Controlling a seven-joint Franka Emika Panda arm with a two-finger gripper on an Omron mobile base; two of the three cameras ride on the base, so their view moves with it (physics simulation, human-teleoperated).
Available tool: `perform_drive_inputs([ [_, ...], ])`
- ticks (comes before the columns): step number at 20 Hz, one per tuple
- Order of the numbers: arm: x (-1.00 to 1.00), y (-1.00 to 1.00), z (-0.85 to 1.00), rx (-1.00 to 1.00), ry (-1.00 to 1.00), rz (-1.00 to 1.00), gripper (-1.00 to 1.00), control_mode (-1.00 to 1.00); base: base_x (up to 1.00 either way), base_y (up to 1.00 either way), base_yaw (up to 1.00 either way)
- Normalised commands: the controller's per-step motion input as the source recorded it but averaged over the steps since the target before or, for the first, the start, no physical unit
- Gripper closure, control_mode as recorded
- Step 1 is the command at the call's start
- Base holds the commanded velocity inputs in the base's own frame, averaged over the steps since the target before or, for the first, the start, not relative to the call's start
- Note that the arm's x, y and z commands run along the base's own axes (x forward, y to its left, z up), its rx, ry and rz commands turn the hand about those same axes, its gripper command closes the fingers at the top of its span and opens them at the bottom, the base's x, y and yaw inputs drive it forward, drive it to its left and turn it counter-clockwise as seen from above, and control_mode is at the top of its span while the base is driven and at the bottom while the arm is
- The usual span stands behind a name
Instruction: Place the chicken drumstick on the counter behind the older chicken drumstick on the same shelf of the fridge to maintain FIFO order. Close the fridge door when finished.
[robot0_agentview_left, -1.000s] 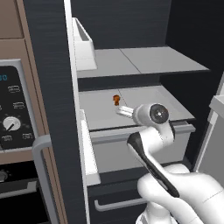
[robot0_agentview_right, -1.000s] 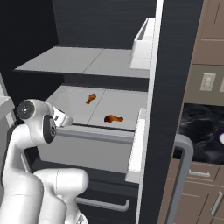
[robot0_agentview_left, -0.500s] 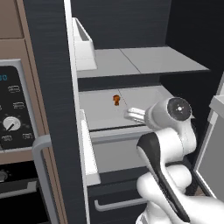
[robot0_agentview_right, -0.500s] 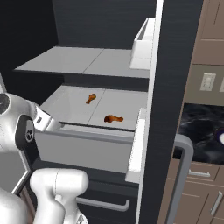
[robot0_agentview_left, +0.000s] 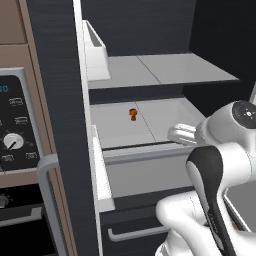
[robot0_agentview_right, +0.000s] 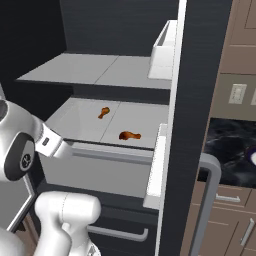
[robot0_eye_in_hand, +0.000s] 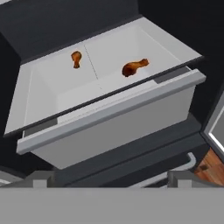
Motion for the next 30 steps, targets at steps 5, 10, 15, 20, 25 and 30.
perform_drive_inputs([
  [5,0.04,0.03,-0.03,-0.02,0.08,0.00,-1.00,-1.00,0.00,0.00,0.00],
  [10,-0.09,0.00,-0.07,0.00,0.00,-0.01,-1.00,1.00,-0.53,0.00,-0.04],
  [15,0.00,0.00,0.00,0.00,0.00,0.00,-1.00,1.00,-0.96,0.00,-0.08],
  [20,0.00,0.00,0.00,0.00,0.00,0.00,-1.00,1.00,-0.41,0.00,-0.01],
  [25,0.00,0.00,0.00,0.00,0.00,0.00,-1.00,1.00,-0.16,0.00,0.00],
  [30,0.00,0.00,0.00,0.00,0.00,0.00,-1.00,1.00,0.00,0.00,0.00],
])
